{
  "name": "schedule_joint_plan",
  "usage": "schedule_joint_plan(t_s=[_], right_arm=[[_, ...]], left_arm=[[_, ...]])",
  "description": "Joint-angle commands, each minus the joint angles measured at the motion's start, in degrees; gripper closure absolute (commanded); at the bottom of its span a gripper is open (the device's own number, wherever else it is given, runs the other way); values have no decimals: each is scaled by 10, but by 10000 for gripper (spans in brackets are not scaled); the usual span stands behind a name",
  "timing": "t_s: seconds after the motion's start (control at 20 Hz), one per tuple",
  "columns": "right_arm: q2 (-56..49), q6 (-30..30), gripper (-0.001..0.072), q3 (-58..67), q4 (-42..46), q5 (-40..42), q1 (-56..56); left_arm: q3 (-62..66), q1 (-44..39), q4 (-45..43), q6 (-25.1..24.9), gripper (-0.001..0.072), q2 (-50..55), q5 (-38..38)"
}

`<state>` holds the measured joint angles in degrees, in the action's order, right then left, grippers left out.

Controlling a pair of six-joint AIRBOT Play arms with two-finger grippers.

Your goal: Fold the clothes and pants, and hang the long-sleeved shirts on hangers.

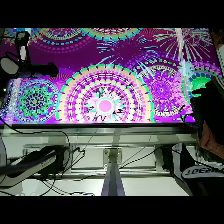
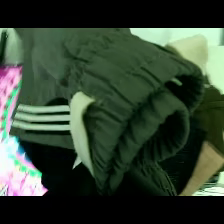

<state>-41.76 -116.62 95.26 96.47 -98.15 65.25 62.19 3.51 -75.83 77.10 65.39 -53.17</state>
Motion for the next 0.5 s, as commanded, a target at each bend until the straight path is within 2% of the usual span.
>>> schedule_joint_plan(t_s=[0.0, 0.15, 0.2, 0.25, 0.3, 0.35, 0.45], right_arm=[[27, -8, 688, 0, 18, 0, 58], [26, -8, 687, 0, -7, 13, 58], [26, -13, 645, 0, -14, 28, 58], [26, -26, 480, 0, -24, 37, 58], [26, -48, 205, 0, -33, 41, 58], [25, -61, 0, 0, -47, 46, 58], [24, -62, 25, 0, -94, 61, 58]], left_arm=[[1, 0, 0, 0, 14, 0, 0], [1, 0, 0, 0, 14, 0, 0], [1, 0, 0, 0, 14, 0, 0], [1, 0, 0, 0, 14, 0, 0], [1, 0, 0, 0, 14, 0, 0], [1, 0, 0, 0, 14, 0, 0], [1, 0, 0, 0, 14, 0, 0]])
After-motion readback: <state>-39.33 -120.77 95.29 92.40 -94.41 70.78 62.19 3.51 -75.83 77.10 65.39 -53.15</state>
